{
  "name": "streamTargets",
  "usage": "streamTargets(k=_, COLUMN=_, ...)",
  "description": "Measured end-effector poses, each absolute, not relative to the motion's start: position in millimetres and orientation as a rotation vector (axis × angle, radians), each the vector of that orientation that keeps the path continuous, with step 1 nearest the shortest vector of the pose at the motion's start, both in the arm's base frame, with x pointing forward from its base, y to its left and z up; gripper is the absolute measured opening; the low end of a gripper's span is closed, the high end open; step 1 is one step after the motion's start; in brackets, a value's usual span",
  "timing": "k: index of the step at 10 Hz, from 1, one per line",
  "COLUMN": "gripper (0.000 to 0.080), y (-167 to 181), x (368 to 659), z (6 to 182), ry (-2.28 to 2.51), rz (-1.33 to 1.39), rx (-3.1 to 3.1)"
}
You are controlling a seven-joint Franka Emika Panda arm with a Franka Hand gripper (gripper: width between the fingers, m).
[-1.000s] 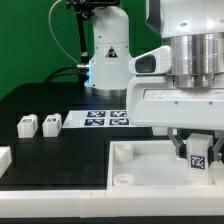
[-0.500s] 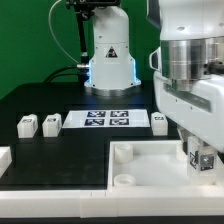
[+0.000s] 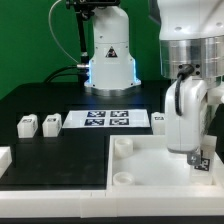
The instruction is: Assemble one leg
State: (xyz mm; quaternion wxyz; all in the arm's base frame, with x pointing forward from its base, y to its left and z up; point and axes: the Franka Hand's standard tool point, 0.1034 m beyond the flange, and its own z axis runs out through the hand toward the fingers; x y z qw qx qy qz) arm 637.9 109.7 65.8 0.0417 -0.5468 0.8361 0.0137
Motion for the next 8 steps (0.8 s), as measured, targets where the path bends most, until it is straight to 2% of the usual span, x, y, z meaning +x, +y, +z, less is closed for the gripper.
streamTargets(k=3, gripper=0.0295, y=109.2, x=636.8, z=65.3, ry=2.528, rz=0.034, rx=-1.731)
streamTargets(k=4, gripper=0.0459, y=110.4, x=636.9, z=65.8, ry=2.526, rz=0.034, rx=-1.733)
streamTargets(k=5, gripper=0.0459, y=118.1, x=637.1, z=69.5, ry=2.513, rz=0.034, rx=-1.742)
streamTargets(k=6, gripper=0.0610, y=131.0, x=638.2, z=78.7, ry=2.487, rz=0.032, rx=-1.754)
streamTargets(k=8, gripper=0.0640, y=141.1, x=639.2, z=94.7, ry=2.431, rz=0.042, rx=-1.808)
